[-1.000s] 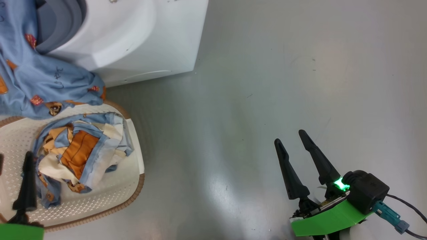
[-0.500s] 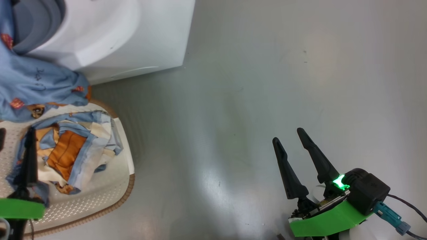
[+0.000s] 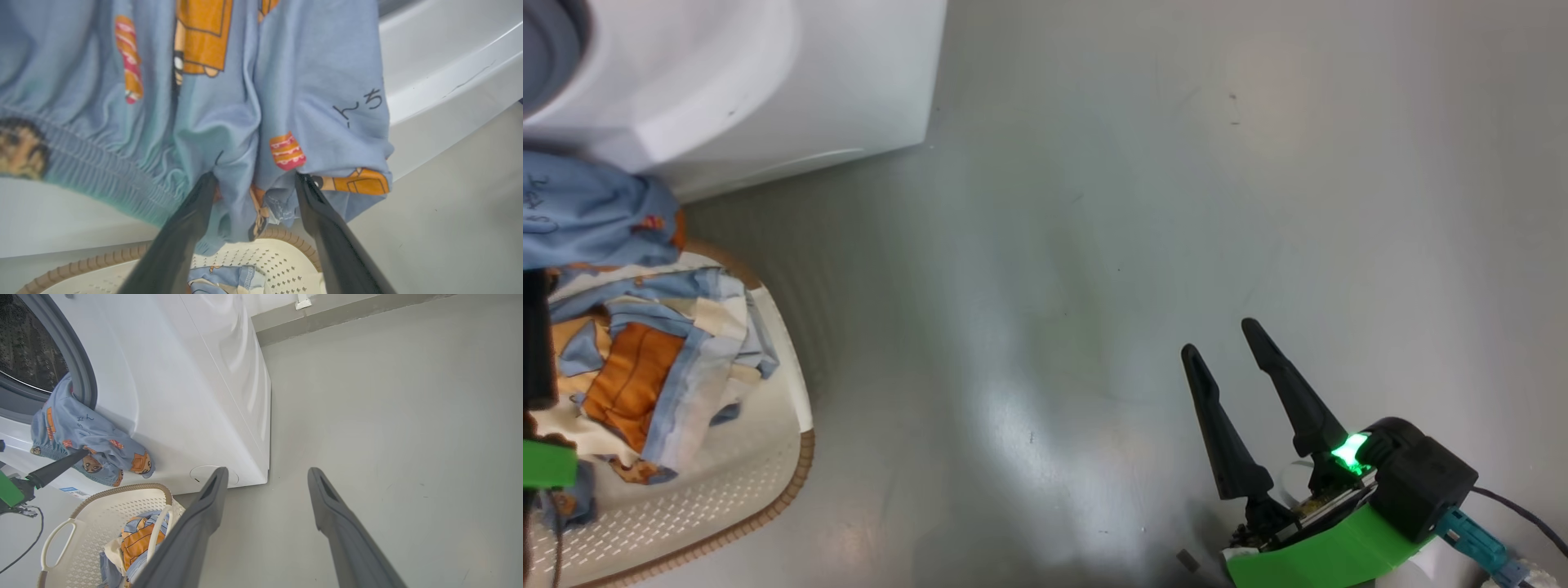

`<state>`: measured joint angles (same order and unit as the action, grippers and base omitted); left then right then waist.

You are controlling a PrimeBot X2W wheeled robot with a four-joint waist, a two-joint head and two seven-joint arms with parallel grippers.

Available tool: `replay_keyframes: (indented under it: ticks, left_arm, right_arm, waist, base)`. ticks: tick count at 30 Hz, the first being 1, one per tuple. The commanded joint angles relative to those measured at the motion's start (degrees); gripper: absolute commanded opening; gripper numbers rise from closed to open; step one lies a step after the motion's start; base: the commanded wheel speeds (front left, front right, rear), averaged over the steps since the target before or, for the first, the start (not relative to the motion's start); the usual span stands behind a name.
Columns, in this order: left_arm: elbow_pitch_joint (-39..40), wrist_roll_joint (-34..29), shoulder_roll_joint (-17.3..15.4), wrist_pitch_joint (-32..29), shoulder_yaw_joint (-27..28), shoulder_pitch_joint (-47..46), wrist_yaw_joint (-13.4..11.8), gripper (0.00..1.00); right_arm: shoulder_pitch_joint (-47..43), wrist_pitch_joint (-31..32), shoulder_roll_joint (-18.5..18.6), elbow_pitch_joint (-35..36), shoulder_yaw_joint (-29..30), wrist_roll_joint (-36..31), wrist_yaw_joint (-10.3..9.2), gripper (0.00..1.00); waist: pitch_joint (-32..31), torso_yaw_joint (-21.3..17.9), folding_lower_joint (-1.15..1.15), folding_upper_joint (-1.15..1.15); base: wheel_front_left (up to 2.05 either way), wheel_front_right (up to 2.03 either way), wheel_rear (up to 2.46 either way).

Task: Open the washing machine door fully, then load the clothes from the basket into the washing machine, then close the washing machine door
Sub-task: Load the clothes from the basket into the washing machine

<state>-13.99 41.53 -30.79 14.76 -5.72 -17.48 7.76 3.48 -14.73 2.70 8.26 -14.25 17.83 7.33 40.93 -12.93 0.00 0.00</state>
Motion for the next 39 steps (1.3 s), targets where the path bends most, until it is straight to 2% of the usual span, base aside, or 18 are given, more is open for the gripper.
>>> replay_keyframes:
  ticks: [1,4,5,6,7,8,17,24,34,39]
  left_arm:
    - [0.4,0.1,-2.7,0.2,1.8,-1.0,-0.3,1.0]
    - [0.2,0.5,-3.6,0.2,1.1,-2.6,-0.3,1.0]
    - [0.0,0.9,-3.8,0.2,0.9,-3.2,-0.3,0.93]
    - [-0.3,1.4,-4.0,0.2,0.8,-3.7,-0.3,0.54]
    - [-0.5,1.9,-4.2,0.2,0.6,-4.2,-0.3,0.31]
    - [-0.7,2.3,-4.4,0.2,0.4,-4.7,-0.3,0.0]
    - [0.0,2.9,-4.4,0.2,0.8,-3.7,-0.3,0.0]
    - [2.7,2.2,-3.5,0.2,5.0,-1.8,-0.3,0.0]
    - [8.5,0.8,-5.4,0.2,7.4,-3.8,-0.3,0.0]
    - [9.1,0.0,-8.0,0.2,7.5,-7.0,-0.3,0.0]
  right_arm:
    - [-1.9,-0.3,0.2,1.4,-1.6,0.4,0.16,1.0]
    - [-2.2,-0.3,0.2,1.8,-1.9,0.5,0.16,1.0]
    - [-2.2,-0.3,0.2,1.9,-2.0,0.5,0.16,1.0]
    - [-2.3,-0.3,0.2,2.0,-2.1,0.5,0.16,1.0]
    - [-2.4,-0.3,0.2,2.1,-2.1,0.5,0.16,1.0]
    - [-2.4,-0.3,0.2,2.1,-2.2,0.6,0.16,1.0]
    - [-2.2,-0.3,0.2,1.4,-1.4,1.2,0.16,1.0]
    - [-0.9,-0.3,0.2,-0.2,-1.2,1.6,0.16,1.0]
    - [-0.2,-0.3,0.2,-1.8,-1.3,2.4,0.16,1.0]
    - [-0.3,-0.3,0.2,-1.9,-1.2,2.7,0.16,1.0]
  waist:
    - [0.5,-0.5,0.0,0.0]
    - [1.0,-0.9,0.0,0.0]
    - [1.2,-1.1,0.0,0.0]
    - [1.3,-1.2,0.0,0.0]
    - [1.3,-1.3,0.0,0.0]
    - [1.4,-1.4,0.0,0.0]
    - [0.0,-0.4,0.0,0.0]
    - [-2.1,1.3,0.0,0.0]
    - [-4.2,1.6,0.0,0.0]
    - [-4.6,1.1,0.0,0.0]
  base:
    - [0.0,0.0,0.0]
    - [0.0,0.0,0.0]
    - [0.0,0.0,0.0]
    - [0.0,0.0,0.0]
    - [0.0,0.0,0.0]
    - [0.0,0.0,0.0]
    - [0.0,0.0,0.0]
    - [0.0,0.0,0.0]
    - [0.0,0.0,0.0]
    - [0.0,0.0,0.0]
